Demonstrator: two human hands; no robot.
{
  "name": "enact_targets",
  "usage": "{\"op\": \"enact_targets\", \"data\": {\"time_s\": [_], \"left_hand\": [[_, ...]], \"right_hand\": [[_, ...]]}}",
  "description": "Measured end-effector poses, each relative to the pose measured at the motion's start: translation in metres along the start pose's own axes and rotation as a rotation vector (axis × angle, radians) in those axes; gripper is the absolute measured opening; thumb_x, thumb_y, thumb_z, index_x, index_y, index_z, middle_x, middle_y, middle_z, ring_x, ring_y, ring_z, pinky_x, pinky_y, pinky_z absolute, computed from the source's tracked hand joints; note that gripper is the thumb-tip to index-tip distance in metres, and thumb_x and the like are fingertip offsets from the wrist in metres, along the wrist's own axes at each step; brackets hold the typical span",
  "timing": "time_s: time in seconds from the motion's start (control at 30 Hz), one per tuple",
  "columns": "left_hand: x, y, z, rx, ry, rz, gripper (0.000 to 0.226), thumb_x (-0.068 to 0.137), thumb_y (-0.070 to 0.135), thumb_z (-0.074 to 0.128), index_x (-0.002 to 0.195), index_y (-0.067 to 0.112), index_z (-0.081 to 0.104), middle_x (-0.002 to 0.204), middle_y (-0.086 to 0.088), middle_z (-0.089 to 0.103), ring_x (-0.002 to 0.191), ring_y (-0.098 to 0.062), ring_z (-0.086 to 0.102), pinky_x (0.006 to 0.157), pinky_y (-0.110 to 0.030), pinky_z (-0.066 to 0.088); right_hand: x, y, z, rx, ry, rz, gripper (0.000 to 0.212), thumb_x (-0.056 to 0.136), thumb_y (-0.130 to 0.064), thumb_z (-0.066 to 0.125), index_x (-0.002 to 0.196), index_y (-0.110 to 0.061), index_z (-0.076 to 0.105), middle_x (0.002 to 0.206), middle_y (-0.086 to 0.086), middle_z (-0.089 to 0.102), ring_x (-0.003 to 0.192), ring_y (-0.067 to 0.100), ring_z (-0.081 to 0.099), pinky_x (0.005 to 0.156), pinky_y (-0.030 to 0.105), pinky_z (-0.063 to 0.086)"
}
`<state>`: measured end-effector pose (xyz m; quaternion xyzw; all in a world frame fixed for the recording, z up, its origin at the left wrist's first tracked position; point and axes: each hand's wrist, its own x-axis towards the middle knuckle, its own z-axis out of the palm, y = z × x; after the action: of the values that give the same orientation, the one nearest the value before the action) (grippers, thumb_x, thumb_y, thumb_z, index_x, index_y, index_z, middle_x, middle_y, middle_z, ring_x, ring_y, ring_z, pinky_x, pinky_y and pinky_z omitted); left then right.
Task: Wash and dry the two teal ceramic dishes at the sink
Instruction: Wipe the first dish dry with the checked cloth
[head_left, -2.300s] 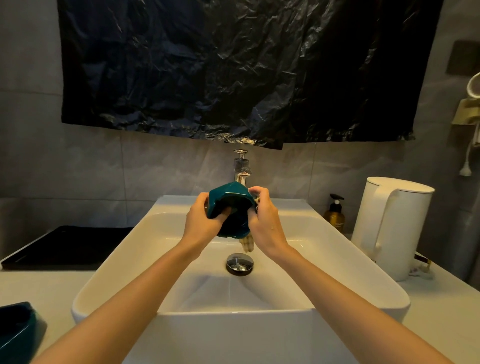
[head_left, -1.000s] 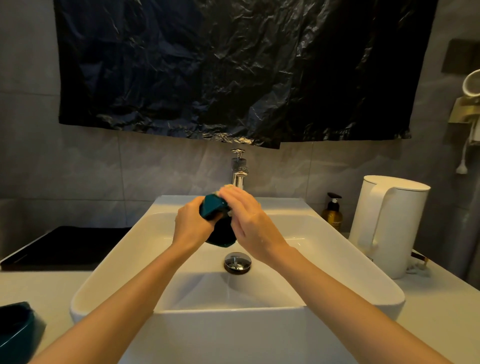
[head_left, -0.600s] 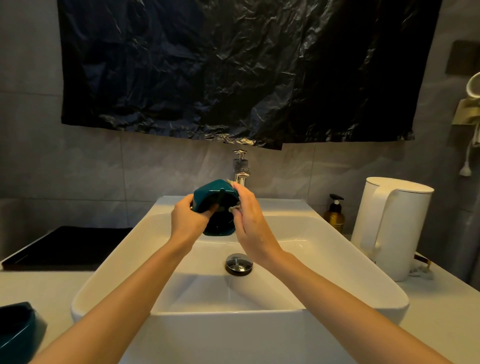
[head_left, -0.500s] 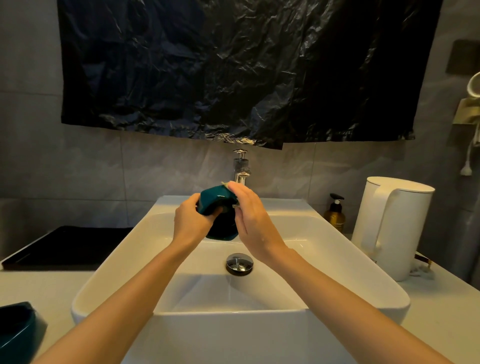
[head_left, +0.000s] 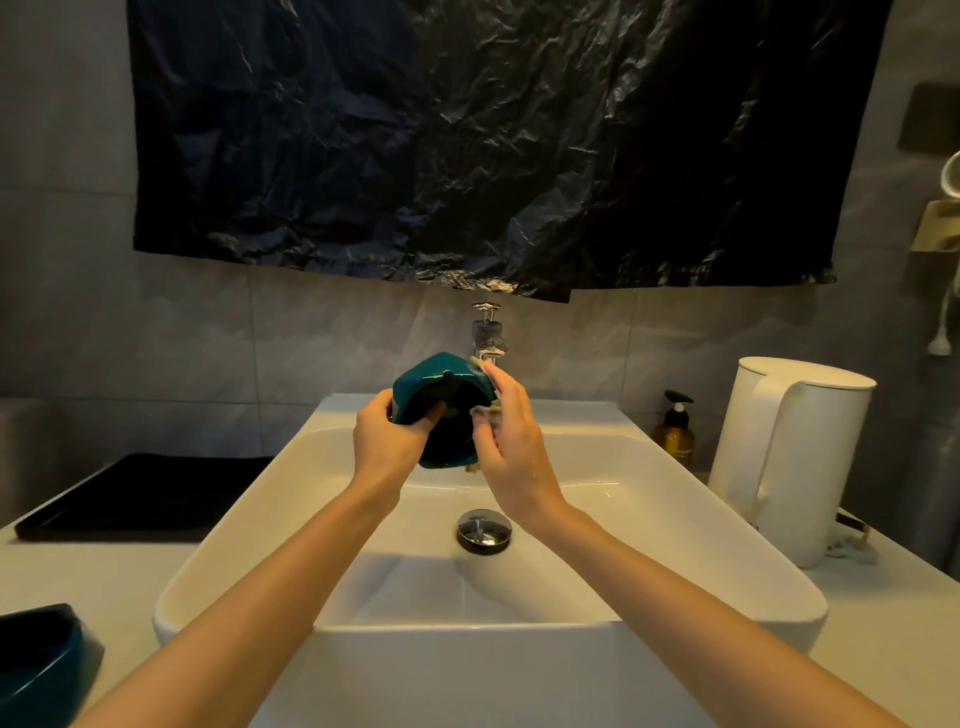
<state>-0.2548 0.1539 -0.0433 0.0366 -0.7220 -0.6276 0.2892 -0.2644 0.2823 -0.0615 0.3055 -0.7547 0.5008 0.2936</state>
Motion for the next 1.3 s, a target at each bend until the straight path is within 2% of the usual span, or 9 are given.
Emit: {"op": "enact_targets", "data": {"time_s": [0.1,0.27,0.43,0.53,0.67,0.9,1.13,1.23,1.3], "left_hand": [[0.0,0.0,0.001,-0.006,-0.041,0.01,0.034,0.087,0.016,0.064,0.12,0.014,0.054,0.115,-0.005,0.061,0.106,-0.02,0.056,0.09,-0.032,0.048],[-0.002,-0.003,0.004,-0.028,-0.252,-0.064,0.038,0.085,0.021,0.068,0.118,0.016,0.052,0.112,-0.002,0.06,0.107,-0.021,0.056,0.085,-0.03,0.051],[-0.002,-0.007,0.004,0.217,-0.242,0.19,0.049,0.078,0.02,0.075,0.122,0.019,0.052,0.106,0.008,0.057,0.098,-0.009,0.053,0.072,-0.01,0.043],[-0.002,-0.014,0.004,0.394,-0.203,0.272,0.04,0.076,0.023,0.077,0.112,0.019,0.06,0.099,0.004,0.064,0.092,-0.013,0.058,0.079,-0.021,0.047],[0.001,-0.014,0.0,0.361,-0.112,0.206,0.031,0.075,0.021,0.077,0.103,0.016,0.063,0.093,-0.002,0.066,0.088,-0.02,0.061,0.081,-0.031,0.05],[0.006,-0.009,-0.003,0.027,-0.072,0.023,0.023,0.083,0.016,0.07,0.102,0.018,0.058,0.101,-0.004,0.065,0.097,-0.023,0.06,0.079,-0.029,0.049],[0.0,-0.014,0.002,0.329,-0.138,0.261,0.029,0.077,0.019,0.076,0.102,0.018,0.062,0.095,0.0,0.067,0.09,-0.019,0.061,0.084,-0.034,0.052],[0.002,-0.01,-0.002,0.147,-0.092,0.153,0.028,0.079,0.017,0.074,0.104,0.017,0.061,0.099,-0.002,0.066,0.094,-0.02,0.061,0.085,-0.033,0.051],[0.004,-0.008,-0.004,0.005,-0.078,0.053,0.027,0.081,0.016,0.071,0.106,0.016,0.06,0.103,-0.004,0.066,0.098,-0.023,0.06,0.087,-0.035,0.052]], "right_hand": [[0.001,0.0,-0.005,0.095,-0.003,0.126,0.048,0.098,-0.008,0.042,0.143,-0.023,0.029,0.124,0.001,0.054,0.11,0.011,0.054,0.088,0.017,0.05],[0.005,0.006,-0.013,-0.094,0.04,0.152,0.045,0.097,-0.005,0.041,0.139,-0.019,0.032,0.127,0.006,0.053,0.111,0.015,0.052,0.09,0.026,0.051],[0.004,0.008,-0.024,-0.428,-0.11,-0.091,0.042,0.096,-0.004,0.04,0.136,-0.014,0.038,0.129,0.008,0.052,0.113,0.022,0.048,0.095,0.037,0.046],[0.0,0.004,-0.015,-0.522,-0.165,-0.211,0.041,0.094,-0.005,0.043,0.136,-0.008,0.042,0.126,0.012,0.054,0.108,0.029,0.05,0.088,0.041,0.047],[0.001,0.002,-0.006,-0.582,-0.102,-0.337,0.045,0.092,-0.018,0.032,0.132,-0.007,0.047,0.122,0.011,0.058,0.104,0.027,0.055,0.085,0.037,0.051],[-0.005,0.007,-0.003,-0.203,-0.116,-0.025,0.056,0.097,-0.006,0.042,0.148,-0.018,0.022,0.142,0.002,0.038,0.128,0.016,0.04,0.107,0.03,0.039],[0.0,0.009,-0.006,-0.503,-0.109,-0.365,0.052,0.091,-0.002,0.049,0.142,-0.002,0.036,0.133,0.015,0.052,0.121,0.027,0.048,0.103,0.035,0.041],[-0.001,0.009,-0.005,-0.291,-0.107,-0.19,0.053,0.095,-0.001,0.045,0.145,-0.008,0.03,0.14,0.009,0.042,0.125,0.02,0.043,0.108,0.03,0.037],[-0.005,0.006,-0.003,-0.115,-0.13,-0.003,0.055,0.097,-0.004,0.043,0.147,-0.015,0.023,0.14,0.003,0.038,0.12,0.009,0.043,0.101,0.015,0.038]]}}
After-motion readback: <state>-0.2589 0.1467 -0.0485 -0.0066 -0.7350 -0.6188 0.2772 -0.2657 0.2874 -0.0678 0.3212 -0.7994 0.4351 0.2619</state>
